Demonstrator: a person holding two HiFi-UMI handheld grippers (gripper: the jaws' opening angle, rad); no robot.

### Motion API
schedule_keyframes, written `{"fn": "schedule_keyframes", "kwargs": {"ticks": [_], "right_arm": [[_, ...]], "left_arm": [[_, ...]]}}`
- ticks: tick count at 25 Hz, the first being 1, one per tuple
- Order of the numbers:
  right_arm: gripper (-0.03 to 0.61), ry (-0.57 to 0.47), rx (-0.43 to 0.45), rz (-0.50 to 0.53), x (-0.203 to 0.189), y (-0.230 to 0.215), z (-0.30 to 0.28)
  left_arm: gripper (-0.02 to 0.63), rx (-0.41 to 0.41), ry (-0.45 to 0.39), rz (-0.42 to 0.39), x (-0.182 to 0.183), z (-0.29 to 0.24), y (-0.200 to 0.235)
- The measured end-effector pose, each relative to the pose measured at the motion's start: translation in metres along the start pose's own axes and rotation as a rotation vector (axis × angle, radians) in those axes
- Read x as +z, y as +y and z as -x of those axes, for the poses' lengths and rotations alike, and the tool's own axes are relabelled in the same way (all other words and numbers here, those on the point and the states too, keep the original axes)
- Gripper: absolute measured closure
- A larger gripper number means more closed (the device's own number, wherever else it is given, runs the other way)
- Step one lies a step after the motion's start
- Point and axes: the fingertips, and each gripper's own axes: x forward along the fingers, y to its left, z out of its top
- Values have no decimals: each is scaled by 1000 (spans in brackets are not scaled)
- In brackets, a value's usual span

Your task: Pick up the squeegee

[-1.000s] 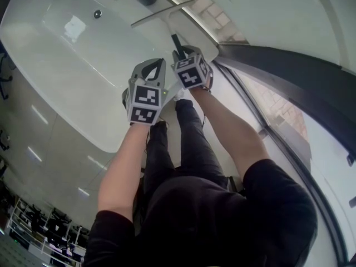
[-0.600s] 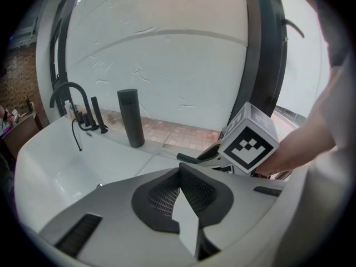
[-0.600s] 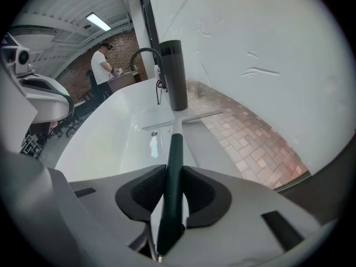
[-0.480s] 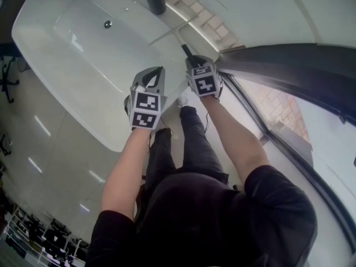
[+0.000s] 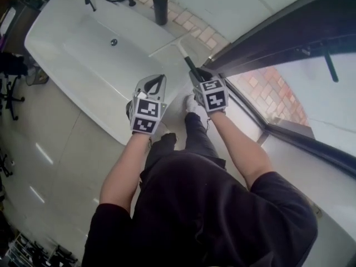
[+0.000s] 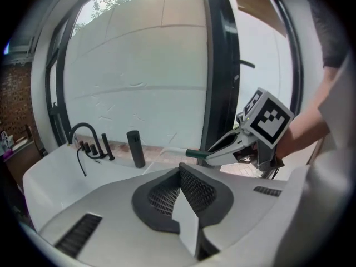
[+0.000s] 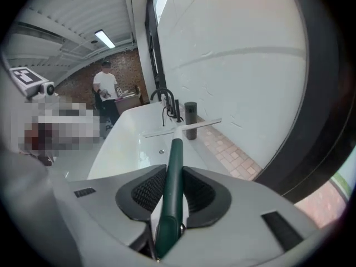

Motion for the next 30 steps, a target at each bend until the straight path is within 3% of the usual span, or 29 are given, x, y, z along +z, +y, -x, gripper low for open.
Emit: {"fn": "schedule_keyframes", "kwargs": {"ticks": [6, 14, 21, 30], "right_arm": [[481, -98, 50, 21, 19, 52, 101], [482, -166, 167, 116, 24, 73, 182], [482, -163, 237, 146, 16, 71, 193], [482, -167, 264, 150, 16, 72, 199]], "left_arm": [[617, -46, -77, -89, 29, 73, -40], [617, 28, -137, -105, 58, 110, -88], [617, 67, -126, -100, 63, 108, -107], [617, 81, -109, -109, 64, 107, -114]]}}
